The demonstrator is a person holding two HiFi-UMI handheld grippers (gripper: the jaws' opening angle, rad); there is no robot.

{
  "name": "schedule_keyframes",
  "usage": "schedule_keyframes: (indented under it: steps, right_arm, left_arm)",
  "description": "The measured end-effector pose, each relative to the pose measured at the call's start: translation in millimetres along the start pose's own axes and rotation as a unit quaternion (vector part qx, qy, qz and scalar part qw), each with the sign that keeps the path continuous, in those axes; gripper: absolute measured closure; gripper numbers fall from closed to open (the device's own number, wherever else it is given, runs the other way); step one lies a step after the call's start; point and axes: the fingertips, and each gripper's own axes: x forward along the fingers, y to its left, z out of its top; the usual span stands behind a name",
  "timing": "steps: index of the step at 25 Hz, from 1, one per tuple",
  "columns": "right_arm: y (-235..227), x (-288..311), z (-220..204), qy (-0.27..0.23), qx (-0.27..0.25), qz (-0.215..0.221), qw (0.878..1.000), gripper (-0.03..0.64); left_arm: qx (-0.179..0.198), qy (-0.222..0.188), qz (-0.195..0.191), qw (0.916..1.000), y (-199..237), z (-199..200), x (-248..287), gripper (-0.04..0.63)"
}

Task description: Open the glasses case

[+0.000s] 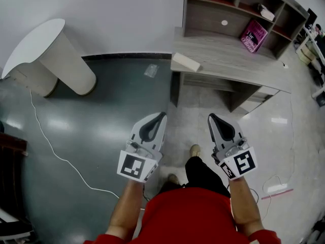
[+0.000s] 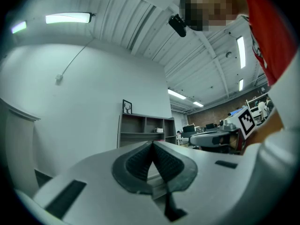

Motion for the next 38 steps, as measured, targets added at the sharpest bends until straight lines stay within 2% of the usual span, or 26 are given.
schedule_keyframes:
  steps: [9, 15, 22, 27, 31, 38]
  right_arm:
    - [-43.9, 42.4, -19.2, -0.009, -0.022, 0.011, 1.0, 0.612]
    - [-110.1, 89.8, -29.0, -0.015, -0.038, 0.02, 0.999, 0.612]
    - [-186.4, 149.8, -42.4, -0.013, -0.021, 0.045, 0.999, 0.612]
    - [-221.8, 187.7, -57.6, -0.007, -0.013, 0.07, 0.997, 0.612]
    - [-237.2, 206.6, -76.9, 0.023, 0.003, 0.089, 0.996, 0.612]
    - [-262.2, 234.3, -105.1, 0.054, 0.017, 0.086, 0.995, 0.612]
  left_arm:
    - [0.018, 0.019, 0.008, 0.9996, 24.3, -23.6, 52.0, 0.586]
    - [0.027, 0.042, 0.012, 0.9987, 53.2, -43.1, 122.3, 0.586]
    - [0.04, 0.029, 0.039, 0.998, 90.9, -57.2, 210.5, 0.586]
    - [0.041, 0.055, 0.058, 0.996, 115.3, -85.0, 259.6, 0.586]
    - [0.038, 0.074, 0.071, 0.994, 128.6, -102.3, 285.5, 0.586]
    - [0.032, 0.126, 0.066, 0.9893, 144.1, -140.6, 311.8, 0.586]
